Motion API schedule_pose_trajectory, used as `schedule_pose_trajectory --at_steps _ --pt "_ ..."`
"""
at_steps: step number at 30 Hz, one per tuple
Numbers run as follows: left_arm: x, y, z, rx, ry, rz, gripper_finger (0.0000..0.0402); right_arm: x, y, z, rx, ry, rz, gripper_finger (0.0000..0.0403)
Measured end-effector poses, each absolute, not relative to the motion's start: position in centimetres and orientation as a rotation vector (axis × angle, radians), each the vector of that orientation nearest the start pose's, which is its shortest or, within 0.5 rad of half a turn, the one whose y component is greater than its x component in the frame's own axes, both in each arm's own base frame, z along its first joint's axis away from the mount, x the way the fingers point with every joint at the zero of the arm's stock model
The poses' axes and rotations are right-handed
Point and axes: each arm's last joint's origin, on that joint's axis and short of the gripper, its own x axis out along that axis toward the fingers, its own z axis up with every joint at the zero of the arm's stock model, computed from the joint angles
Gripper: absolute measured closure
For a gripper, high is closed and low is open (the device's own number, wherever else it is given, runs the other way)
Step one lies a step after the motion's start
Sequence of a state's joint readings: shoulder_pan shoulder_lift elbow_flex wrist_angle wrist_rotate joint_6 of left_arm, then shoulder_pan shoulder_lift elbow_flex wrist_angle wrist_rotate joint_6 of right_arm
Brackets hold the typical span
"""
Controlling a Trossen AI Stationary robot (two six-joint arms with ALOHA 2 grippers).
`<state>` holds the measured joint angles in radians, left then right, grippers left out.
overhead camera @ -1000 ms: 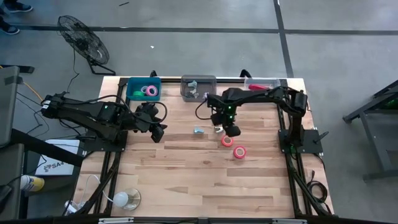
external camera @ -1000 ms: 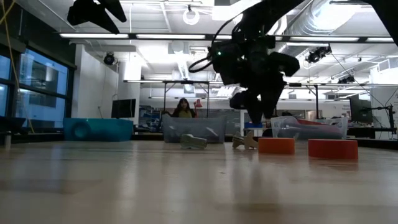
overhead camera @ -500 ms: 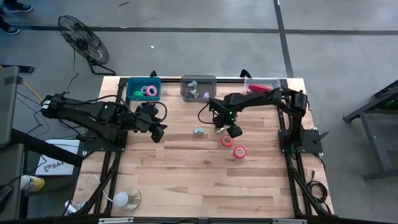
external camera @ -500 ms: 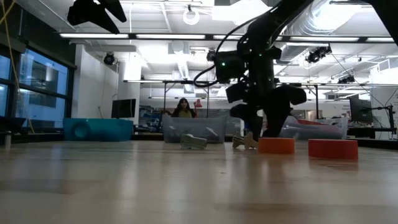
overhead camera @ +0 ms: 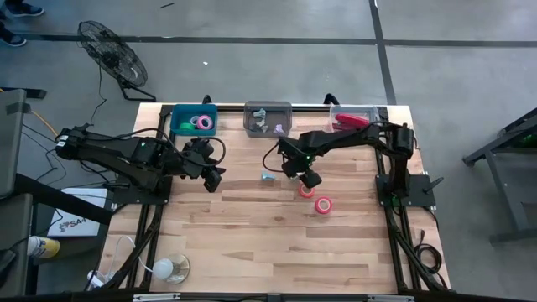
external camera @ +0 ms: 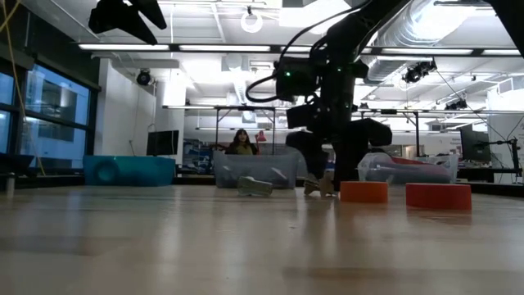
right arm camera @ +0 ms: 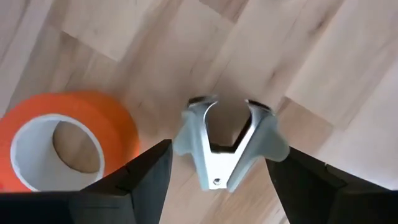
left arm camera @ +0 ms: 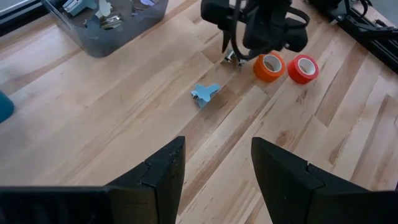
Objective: Pick and place Stapler, Stapler remover, tape
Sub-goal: Put the white staple remover into the black bin
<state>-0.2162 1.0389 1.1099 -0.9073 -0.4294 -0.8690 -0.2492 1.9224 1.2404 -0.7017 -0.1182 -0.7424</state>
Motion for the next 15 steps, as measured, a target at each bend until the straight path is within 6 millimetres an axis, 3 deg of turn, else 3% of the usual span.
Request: schedule_pose_trajectory --at_steps 9,15 --pt "18.75 -2.88 33.84 -0.554 0.643 0.522 0.0220 35.50 -7.66 15.00 -0.442 1.250 0.403 0.0159" --pt "18.75 -2.88 33.84 -0.554 0.643 0.522 0.0220 35.38 -7.70 14.97 -0.445 1.268 0.396 0.0203"
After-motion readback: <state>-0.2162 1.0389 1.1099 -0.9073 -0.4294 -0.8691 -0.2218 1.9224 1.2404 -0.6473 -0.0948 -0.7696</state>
